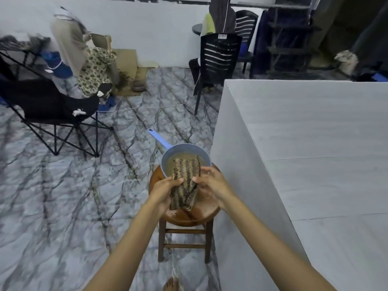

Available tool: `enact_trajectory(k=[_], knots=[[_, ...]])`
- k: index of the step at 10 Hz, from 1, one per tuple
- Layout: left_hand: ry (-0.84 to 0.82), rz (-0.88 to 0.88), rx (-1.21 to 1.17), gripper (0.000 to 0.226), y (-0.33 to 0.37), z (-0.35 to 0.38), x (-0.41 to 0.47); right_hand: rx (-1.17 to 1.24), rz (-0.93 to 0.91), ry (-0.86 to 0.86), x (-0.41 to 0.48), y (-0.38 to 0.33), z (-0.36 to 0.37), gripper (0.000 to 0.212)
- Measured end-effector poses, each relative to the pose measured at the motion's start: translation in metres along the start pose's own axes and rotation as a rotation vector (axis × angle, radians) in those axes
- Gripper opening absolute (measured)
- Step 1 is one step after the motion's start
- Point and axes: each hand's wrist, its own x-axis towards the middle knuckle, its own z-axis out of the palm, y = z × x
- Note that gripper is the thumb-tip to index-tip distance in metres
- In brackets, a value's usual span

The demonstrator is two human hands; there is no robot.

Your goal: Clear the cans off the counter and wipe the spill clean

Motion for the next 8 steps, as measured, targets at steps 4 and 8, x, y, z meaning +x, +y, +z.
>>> enact_trajectory(k=[4,8], knots=[[0.308,0.136,0.434,0.033,-0.026,-0.016,0.048,-0.297,-0.102,0.436,0.045,0.041,0.019,0.035],[0.31,0.243,0.516,0.03,-0.025,-0.039,0.041,-0.225,-0.083,0.41,0.033,0.061,0.001,0.043]])
